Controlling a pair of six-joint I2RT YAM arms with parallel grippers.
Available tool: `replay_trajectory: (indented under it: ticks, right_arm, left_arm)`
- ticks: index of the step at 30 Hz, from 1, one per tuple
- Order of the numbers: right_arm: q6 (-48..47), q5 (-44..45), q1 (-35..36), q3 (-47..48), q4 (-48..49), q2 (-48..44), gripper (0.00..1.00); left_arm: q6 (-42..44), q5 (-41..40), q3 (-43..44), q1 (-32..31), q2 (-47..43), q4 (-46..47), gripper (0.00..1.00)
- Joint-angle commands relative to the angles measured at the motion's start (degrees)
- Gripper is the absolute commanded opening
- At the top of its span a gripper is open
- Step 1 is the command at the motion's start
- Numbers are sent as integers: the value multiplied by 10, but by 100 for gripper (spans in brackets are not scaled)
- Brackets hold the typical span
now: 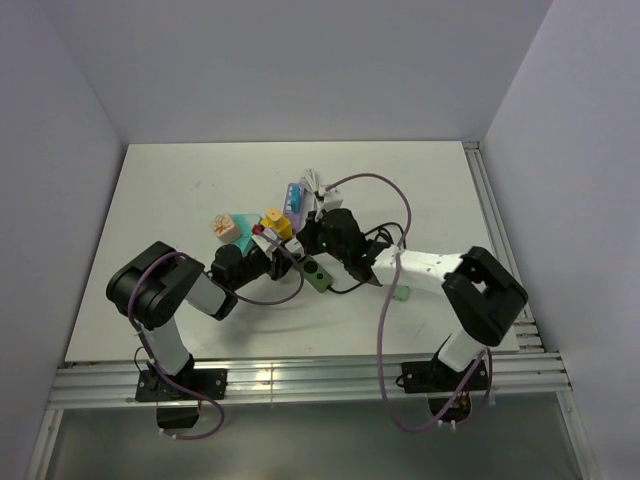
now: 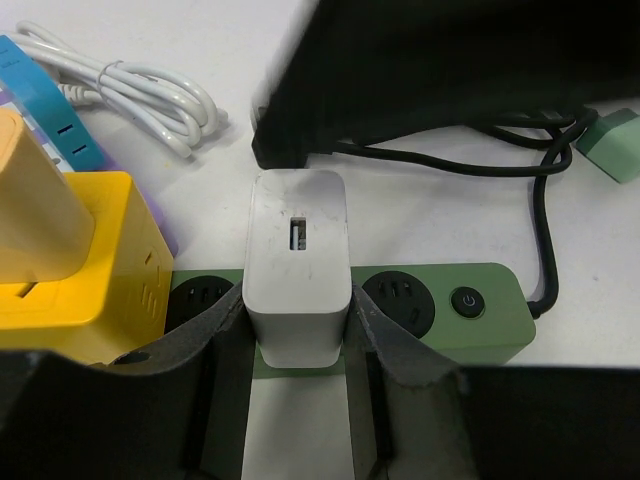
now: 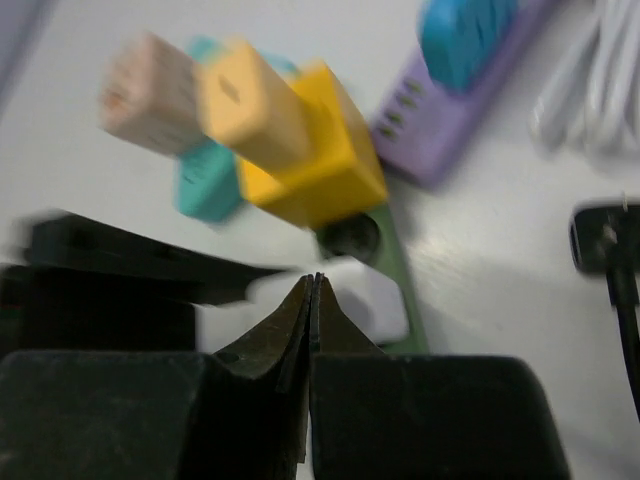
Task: Insert the plug
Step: Insert the plug into the socket.
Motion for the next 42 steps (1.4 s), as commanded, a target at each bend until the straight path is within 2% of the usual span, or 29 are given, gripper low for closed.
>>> replay_trajectory:
  ticks: [1,6,11,19,24,29,36,42]
  right_arm:
    - [13,16,-11,-31,27,42,0]
    - [26,4,-15,-62,57,56,0]
    - [17,-2,-14,-45,37,32,0]
    - [-11,1,-11,11,-31,-78,0]
    - [-24,10,0,12,-44,-109,0]
    - [-12,12,1,-25,-15,-46,0]
    - [34,-23,1,-89,95,75,0]
    - [26,-15,1,-86,77,38,0]
  left_arm:
    - [5,12,18,1,1,54,0]
    - [5,13,19,1,-1,51,0]
    - [5,12,21,1,0,49,0]
    - [3,16,16,0,7,67,0]
    - [2,18,17,1,13,70,0]
    - [0,19,16,0,23,77,0]
    - [-2,19,12,0,36,88,0]
    - [1,17,7,1,21,73,0]
